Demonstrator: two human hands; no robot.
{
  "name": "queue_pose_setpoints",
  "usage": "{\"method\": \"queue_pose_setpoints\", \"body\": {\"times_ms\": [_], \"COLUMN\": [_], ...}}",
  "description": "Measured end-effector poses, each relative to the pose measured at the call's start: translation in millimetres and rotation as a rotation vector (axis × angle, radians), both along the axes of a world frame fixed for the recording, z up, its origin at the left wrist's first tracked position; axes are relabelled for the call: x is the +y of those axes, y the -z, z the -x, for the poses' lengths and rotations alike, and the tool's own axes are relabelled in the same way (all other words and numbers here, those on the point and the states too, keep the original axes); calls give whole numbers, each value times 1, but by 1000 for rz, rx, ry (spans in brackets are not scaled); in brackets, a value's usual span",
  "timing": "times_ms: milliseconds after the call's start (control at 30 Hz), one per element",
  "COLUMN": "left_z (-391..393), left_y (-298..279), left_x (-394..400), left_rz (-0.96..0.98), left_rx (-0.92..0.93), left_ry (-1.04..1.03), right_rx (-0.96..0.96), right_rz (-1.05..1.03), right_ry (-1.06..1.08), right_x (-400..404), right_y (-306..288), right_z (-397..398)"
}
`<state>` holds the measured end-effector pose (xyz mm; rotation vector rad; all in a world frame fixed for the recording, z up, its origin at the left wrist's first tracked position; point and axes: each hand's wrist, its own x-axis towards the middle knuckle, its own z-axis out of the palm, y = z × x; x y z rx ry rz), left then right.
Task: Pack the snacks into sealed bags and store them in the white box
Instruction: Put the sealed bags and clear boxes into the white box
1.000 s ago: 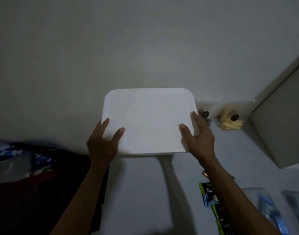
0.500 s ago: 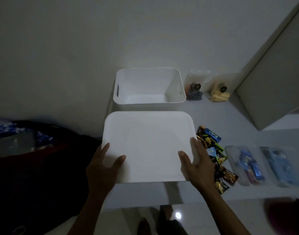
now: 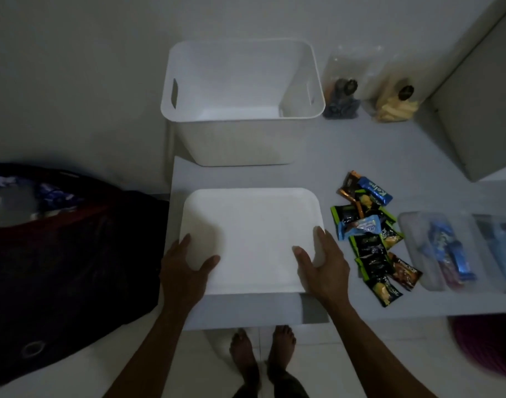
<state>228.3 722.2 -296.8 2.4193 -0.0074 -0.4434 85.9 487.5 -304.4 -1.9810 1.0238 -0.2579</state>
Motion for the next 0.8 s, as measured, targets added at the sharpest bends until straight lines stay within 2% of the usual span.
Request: {"method": "queue_pose_setpoints", "body": {"times_ms": [167, 333, 633, 800], "left_z": [7, 12, 15, 13], "left_y": [10, 16, 22, 22], "left_x": [-4, -3, -3, -3], "left_rz": [-94, -119, -176, -174], "left_rx": [-101, -152, -180, -177], "left_ry": [26, 42, 72, 85], "right_rx": [123, 121, 222, 227], "right_rz": [153, 200, 246, 189], "right_ry": [-65, -87, -149, -162], "right_x": [-1, 0, 0, -3], "right_y": [16, 25, 29, 23], "right_z": [-1, 2, 1, 2]}}
